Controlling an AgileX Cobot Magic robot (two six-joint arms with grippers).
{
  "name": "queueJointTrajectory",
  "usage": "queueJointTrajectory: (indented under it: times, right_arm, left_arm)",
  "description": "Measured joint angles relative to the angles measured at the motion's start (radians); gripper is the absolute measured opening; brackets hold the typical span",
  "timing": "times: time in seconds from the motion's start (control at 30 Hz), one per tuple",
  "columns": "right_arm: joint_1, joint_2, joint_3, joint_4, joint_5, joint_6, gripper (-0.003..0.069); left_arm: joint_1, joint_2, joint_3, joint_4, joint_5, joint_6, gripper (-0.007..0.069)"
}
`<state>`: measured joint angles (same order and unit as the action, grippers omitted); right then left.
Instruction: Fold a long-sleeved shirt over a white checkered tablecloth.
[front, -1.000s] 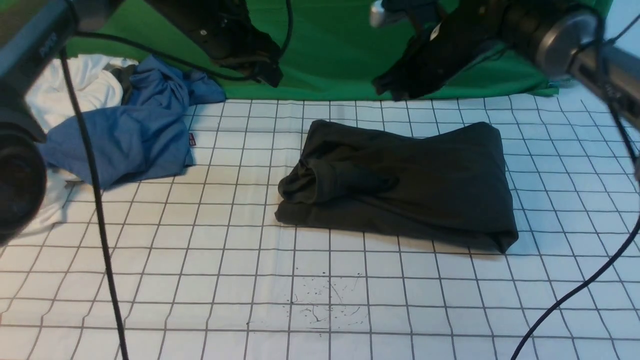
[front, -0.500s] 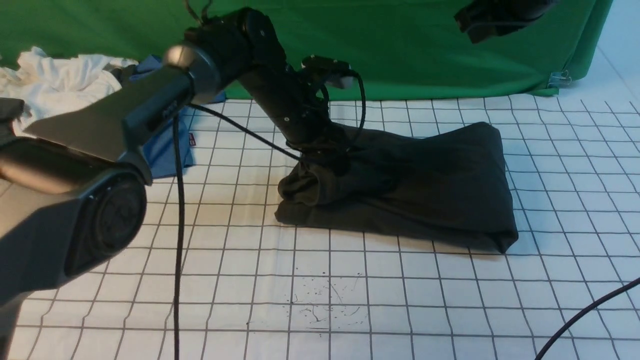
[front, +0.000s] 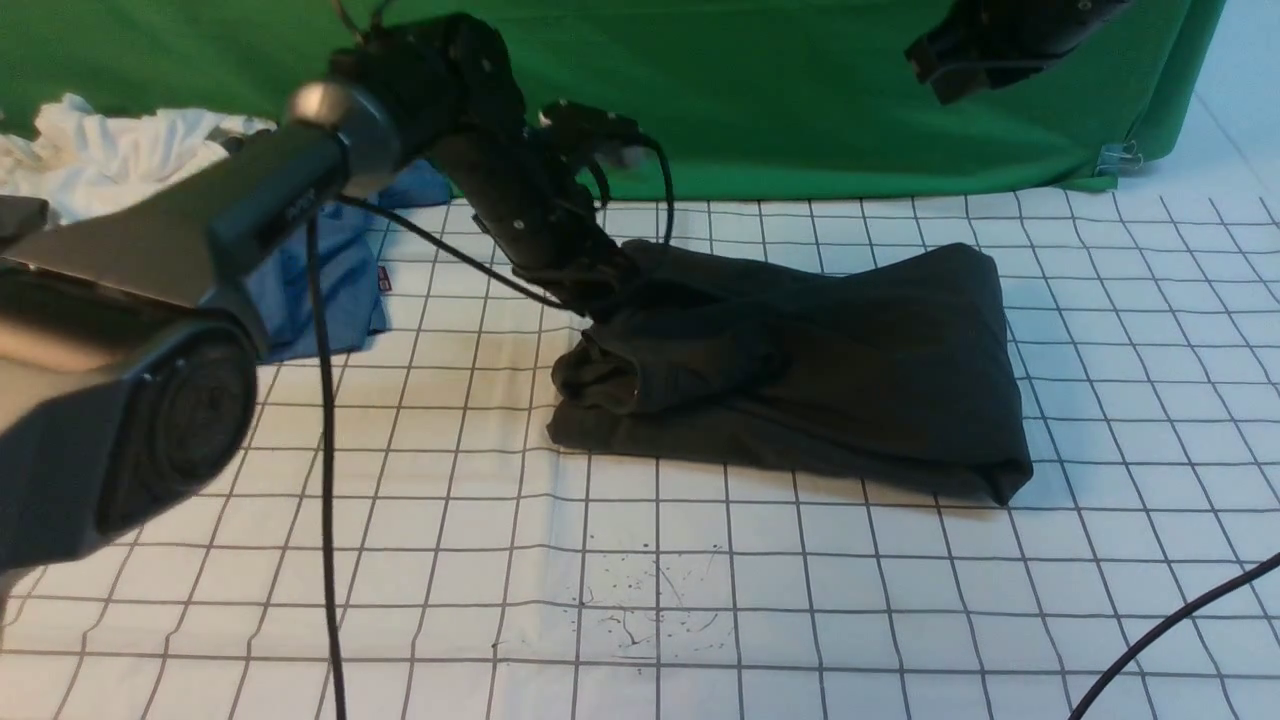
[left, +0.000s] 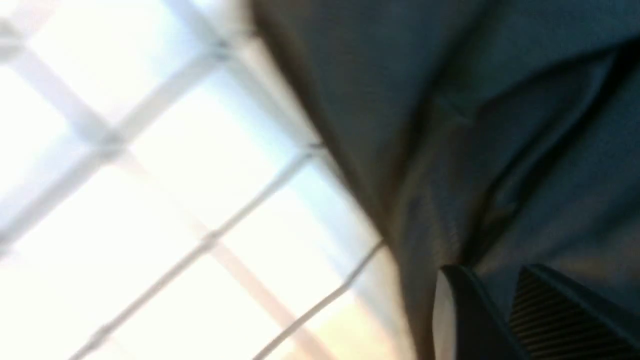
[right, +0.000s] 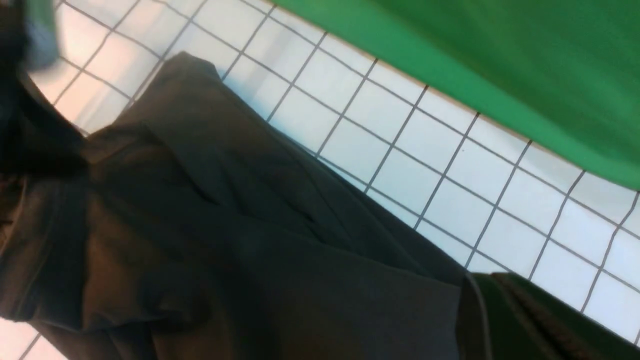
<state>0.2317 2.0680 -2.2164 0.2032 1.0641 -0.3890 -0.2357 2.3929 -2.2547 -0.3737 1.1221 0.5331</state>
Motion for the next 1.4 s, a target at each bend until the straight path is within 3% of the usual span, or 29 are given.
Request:
queueJointTrajectory:
  times: [0.23,0.4,0.57,0.8,1.1,1.4]
  right_arm:
    - [-0.003,-0.092,0.001,-0.004,0.005,-0.021,0.0054]
    - [-0.003,-0.236,0.001,-0.004,0.034,-0.027,0.006]
    - [-0.003,-0.401,0.091,-0.002,0.022,-0.027,0.0064]
    - [-0.002,-0.778,0.503,0.006,-0.246,-0.008,0.0064]
    - [0.09,-1.226,1.09,0.031,-0.727,-0.001,0.0064]
    - [0.124,-1.425,1.269,0.033,-0.809,-0.001,0.0069]
  left_arm:
    - [0.047,-0.22,0.0,0.039,0.072,-0.004,0.0095]
    - [0.053,-0.426,0.0,0.215,0.088,-0.098,0.0095]
    - [0.055,-0.621,0.068,0.312,0.088,-0.165,0.0095]
    - [0.055,-0.983,0.491,0.381,0.054,-0.246,0.0095]
    - [0.055,-1.496,1.191,0.395,-0.229,-0.365,0.0095]
    - [0.055,-1.834,1.53,0.374,-0.349,-0.423,0.0095]
